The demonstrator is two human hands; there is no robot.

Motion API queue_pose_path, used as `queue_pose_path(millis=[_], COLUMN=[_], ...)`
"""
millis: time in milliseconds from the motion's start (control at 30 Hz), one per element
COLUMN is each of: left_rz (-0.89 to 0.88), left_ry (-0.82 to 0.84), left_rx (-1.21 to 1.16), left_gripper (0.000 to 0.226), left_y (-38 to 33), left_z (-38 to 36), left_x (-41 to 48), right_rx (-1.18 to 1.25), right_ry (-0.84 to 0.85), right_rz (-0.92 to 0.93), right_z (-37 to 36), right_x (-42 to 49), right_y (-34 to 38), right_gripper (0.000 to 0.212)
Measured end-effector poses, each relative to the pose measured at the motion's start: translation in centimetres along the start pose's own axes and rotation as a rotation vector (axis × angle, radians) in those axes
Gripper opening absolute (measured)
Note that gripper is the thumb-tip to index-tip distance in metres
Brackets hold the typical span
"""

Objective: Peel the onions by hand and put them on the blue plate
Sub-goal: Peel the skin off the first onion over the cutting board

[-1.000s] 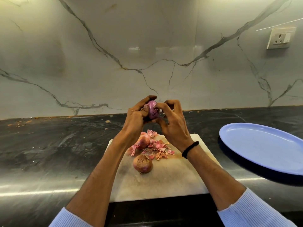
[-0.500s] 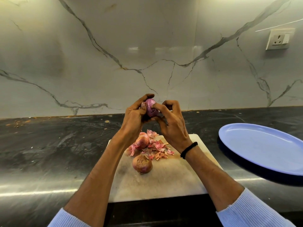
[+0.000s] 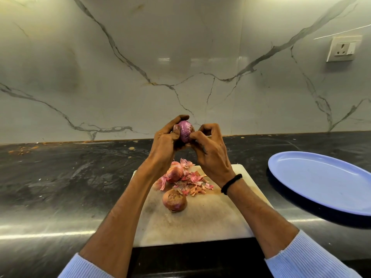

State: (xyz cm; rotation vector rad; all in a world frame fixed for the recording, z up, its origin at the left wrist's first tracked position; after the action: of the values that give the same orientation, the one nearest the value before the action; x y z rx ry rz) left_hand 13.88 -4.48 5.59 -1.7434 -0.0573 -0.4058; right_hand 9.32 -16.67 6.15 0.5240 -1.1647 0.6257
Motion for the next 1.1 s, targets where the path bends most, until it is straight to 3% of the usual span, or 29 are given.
queue_pose_path(millis=[200,400,533,767,967,1100], left_rz=[0.002,-0.009,-0.012,-0.009,0.044,0.069], left_ry=[0.002,-0.009,-0.002,0.005,-0.028,-0.017], left_rx=[-0.013,0.005,0.007,0.066,-0.089,-0.267], left_gripper=[0.033,0.032,0.035,0.040,0.041,0.043], left_y=[0.0,-0.1,0.0,0.5,0.2,0.1], left_z=[-0.1,0.0,-0.1,-0.4,0.3,0.5], left_x=[-0.1,-0.1,0.0,0.2,0.0,-0.3], right_rx=[0.027,0.017,0.129,0.093,0.128,0.161], right_ry=[0.003,0.010,-0.042,-0.070,-0.153,-0.155], right_rz=[-0.012,-0.006,-0.096,-0.118,-0.166,-0.180], right_z=[0.1,-0.4,0.3,0.5,1.1,1.2], right_x=[0.1,-0.1,0.4,0.1,0.2,0.2], right_y=[0.0,-0.3,-0.6,-1.1,-1.7,-1.7], right_gripper=[0.046,0.024,0.029,0.024,0.011,0.020])
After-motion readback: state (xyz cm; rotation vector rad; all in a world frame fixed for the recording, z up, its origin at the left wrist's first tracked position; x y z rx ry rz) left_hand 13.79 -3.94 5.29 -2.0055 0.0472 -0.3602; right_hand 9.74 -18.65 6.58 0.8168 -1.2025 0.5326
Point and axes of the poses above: each hand's wrist, its own x-axis towards the middle knuckle, its own z-axis out of the back of the hand, y = z × x, the point moved 9 cm from there along x, towards the middle knuckle, and after that the axes turned 5 degrees about z, right-handed, at the moved point
